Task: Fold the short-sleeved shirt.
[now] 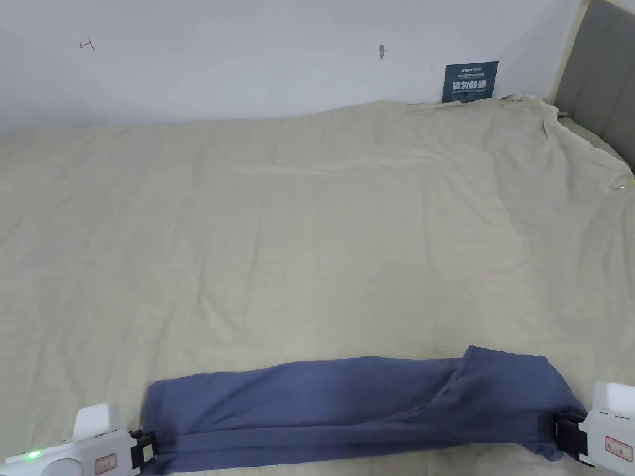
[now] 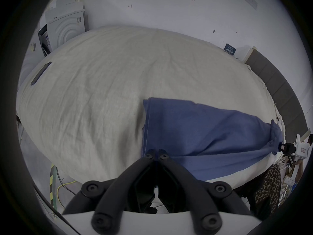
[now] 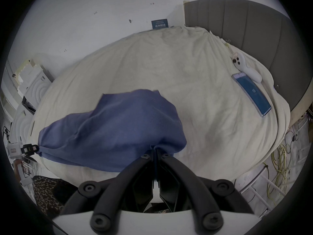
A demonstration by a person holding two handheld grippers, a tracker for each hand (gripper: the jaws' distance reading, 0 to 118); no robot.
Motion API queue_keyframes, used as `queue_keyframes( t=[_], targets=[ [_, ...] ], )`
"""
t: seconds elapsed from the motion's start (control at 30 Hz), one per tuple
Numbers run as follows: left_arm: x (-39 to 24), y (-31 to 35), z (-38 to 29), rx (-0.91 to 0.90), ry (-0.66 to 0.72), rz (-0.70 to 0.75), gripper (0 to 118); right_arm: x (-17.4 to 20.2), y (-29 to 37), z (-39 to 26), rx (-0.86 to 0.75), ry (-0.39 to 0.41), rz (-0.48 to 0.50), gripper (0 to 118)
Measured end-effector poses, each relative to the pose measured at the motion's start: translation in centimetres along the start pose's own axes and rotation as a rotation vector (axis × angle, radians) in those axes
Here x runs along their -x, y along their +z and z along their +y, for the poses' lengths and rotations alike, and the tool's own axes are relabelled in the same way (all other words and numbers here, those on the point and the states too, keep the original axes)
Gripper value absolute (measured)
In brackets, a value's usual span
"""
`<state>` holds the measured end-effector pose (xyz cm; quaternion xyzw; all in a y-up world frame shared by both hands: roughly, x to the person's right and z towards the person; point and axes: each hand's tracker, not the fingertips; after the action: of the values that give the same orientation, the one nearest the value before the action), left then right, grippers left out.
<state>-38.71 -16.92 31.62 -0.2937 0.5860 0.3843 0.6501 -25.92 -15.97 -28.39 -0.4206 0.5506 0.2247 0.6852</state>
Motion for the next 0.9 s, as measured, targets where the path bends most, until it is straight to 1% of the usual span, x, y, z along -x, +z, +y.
queue_keyframes(
  t=[0.1,0.17,0.2,0.23,0.27,0.3,0.33,0.37,0.4,0.43,0.47,0.5,0.6,0.63,0.7,0.77,0.9],
  targets=[
    [0.1,-0.9,-0.6,0.009,0.002,0.02,0,-0.3,-0.4,-0.2,0.016,-0.059,0.003,1],
    [-0.1,-0.8,-0.7,0.005,0.01,0.022,0,-0.1,0.0,-0.2,0.011,-0.073,0.002,2],
    [-0.1,-0.7,-0.6,0.003,0.013,0.025,5,0.2,0.3,-0.1,0.008,-0.07,0.0,4],
    [-0.1,-0.5,-0.3,0.003,0.015,0.02,13,0.2,0.8,0.2,0.001,-0.059,0.0,7],
    [-0.1,-0.2,-0.1,0.003,0.019,0.012,31,0.3,1.0,0.3,-0.002,-0.052,0.002,14],
    [-0.2,0.2,0.0,0.001,0.02,0.012,55,0.6,1.3,0.5,-0.008,-0.039,-0.001,25],
    [-0.2,0.5,0.2,-0.006,0.016,0.007,70,0.8,1.8,0.7,-0.022,-0.019,-0.006,36],
    [-0.2,0.9,0.5,-0.014,0.013,0.014,77,1.1,2.5,1.0,-0.036,-0.002,-0.004,42],
    [-0.3,1.3,0.8,-0.021,0.014,0.025,77,1.4,3.0,1.4,-0.045,0.008,-0.002,42],
    [-0.6,2.0,1.1,-0.036,0.021,0.036,92,1.7,3.7,1.8,-0.058,0.021,0.003,62],
    [-0.7,2.8,1.6,-0.065,0.031,0.039,102,2.2,4.4,2.3,-0.082,0.039,0.008,82],
    [-0.7,3.6,2.3,-0.092,0.039,0.035,103,2.4,5.2,2.9,-0.114,0.058,0.015,88],
    [-1.7,6.5,4.7,-0.197,0.037,0.01,103,4.2,8.0,4.9,-0.199,0.105,0.037,88],
    [-2.1,7.4,5.5,-0.241,0.033,0.012,103,4.1,8.4,5.7,-0.237,0.115,0.038,88],
    [-3.4,9.3,6.8,-0.325,0.006,0.015,103,5.5,10.2,6.9,-0.318,0.136,0.04,88],
    [-4.3,10.6,8.2,-0.381,-0.001,0.028,106,6.5,11.5,7.9,-0.394,0.161,0.049,88],
    [-6.0,12.4,9.9,-0.496,-0.005,0.015,105,9.0,13.4,9.2,-0.517,0.212,0.023,87]
  ],
)
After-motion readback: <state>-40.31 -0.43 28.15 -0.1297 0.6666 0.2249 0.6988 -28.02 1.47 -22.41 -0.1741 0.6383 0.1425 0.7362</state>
